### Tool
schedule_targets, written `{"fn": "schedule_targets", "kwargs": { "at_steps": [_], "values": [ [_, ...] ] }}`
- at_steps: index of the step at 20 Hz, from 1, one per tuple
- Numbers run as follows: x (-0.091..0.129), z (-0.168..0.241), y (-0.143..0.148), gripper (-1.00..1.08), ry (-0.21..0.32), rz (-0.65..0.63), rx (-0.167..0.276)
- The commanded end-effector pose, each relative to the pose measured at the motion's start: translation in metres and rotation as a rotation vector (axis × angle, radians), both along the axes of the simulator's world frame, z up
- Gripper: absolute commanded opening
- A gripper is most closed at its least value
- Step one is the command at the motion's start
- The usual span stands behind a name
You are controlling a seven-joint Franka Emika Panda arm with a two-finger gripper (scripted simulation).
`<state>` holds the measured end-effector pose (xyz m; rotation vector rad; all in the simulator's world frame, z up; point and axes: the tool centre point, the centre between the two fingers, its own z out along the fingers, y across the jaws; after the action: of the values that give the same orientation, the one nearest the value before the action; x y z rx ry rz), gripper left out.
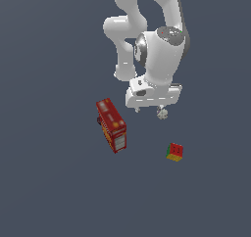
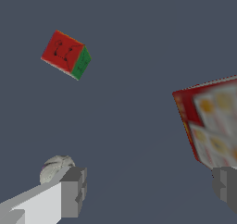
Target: Pick up a designated object from a clutter of objects.
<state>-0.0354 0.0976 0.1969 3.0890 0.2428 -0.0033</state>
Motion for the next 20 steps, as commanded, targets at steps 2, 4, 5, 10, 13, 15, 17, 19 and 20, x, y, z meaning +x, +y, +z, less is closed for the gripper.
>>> {"fn": "schedule_targets", "kwargs": {
  "at_steps": [2,4,5,10,13,15,17,19,20],
  "values": [
    [-0.02,-0.031,0.032,1.0,-0.001,0.051,0.005],
    [-0.033,-0.048,0.049,1.0,-0.001,0.079,0.009],
    [-0.039,-0.055,0.057,1.0,-0.001,0.092,0.012],
    [-0.069,-0.084,0.087,1.0,0.001,0.146,0.025],
    [-0.083,-0.096,0.099,1.0,0.003,0.169,0.032],
    [-0.091,-0.102,0.105,1.0,0.004,0.181,0.036],
    [-0.097,-0.106,0.109,1.0,0.005,0.19,0.039],
    [-0.101,-0.109,0.112,1.0,0.005,0.196,0.042],
    [-0.102,-0.11,0.113,1.0,0.005,0.198,0.042]
  ]
}}
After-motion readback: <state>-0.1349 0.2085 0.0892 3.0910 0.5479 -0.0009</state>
